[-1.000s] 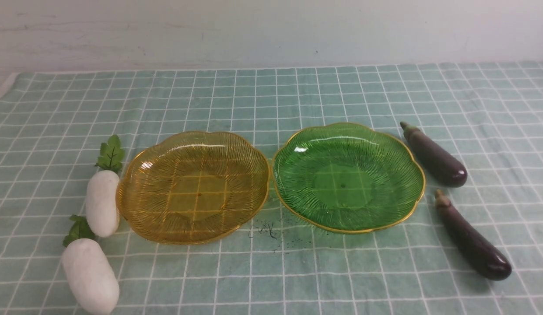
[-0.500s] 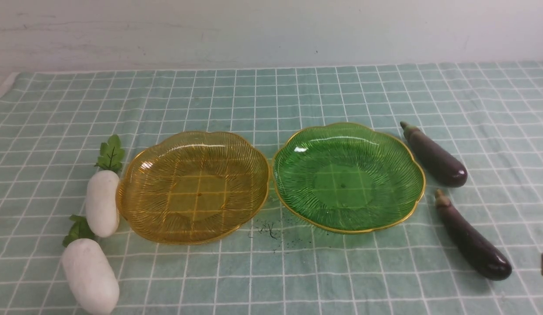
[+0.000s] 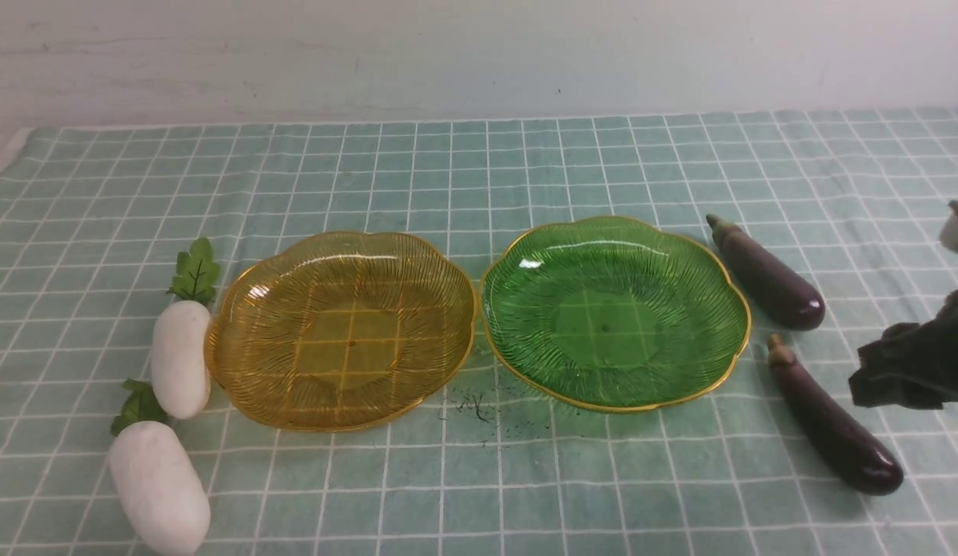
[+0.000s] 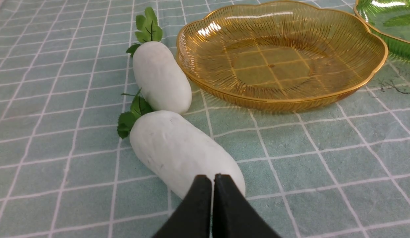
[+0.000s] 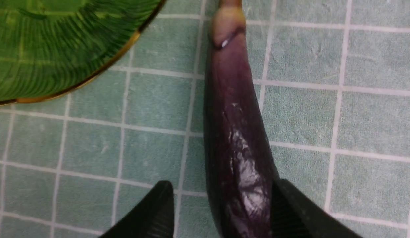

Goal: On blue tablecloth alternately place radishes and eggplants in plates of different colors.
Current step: 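Put the eggplants into the green plate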

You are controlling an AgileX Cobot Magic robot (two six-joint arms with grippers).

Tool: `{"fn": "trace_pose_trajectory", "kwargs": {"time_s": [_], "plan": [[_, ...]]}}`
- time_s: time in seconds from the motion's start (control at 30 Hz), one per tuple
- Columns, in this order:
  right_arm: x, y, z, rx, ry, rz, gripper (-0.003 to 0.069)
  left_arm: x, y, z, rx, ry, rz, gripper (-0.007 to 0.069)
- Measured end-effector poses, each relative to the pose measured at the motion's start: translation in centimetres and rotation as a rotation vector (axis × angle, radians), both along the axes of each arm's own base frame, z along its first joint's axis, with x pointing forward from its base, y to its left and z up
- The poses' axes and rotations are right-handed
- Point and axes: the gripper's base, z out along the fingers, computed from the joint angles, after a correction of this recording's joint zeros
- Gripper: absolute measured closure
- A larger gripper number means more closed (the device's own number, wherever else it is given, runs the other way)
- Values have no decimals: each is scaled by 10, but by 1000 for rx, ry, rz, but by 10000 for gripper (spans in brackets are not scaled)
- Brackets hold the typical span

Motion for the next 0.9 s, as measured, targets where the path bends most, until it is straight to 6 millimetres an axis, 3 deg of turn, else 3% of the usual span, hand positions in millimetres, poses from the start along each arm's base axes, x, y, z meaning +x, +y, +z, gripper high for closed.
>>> {"fn": "trace_pose_trajectory", "kwargs": {"time_s": [0.13,0.43,0.6,0.73,0.83,0.9], "plan": [[10,-2,-25,-19,65,14,211,0,0,0,0,0,0,632],[20,-4,-65,-31,176,24,196,0,0,0,0,0,0,632],[23,-4,-67,-22,181,20,205,0,0,0,0,0,0,632],[26,-2,-61,0,250,57,270,0,0,0,0,0,0,632],[25,-1,-53,12,296,87,270,0,0,0,0,0,0,632],[26,1,-34,24,302,118,270,0,0,0,0,0,0,632]]}}
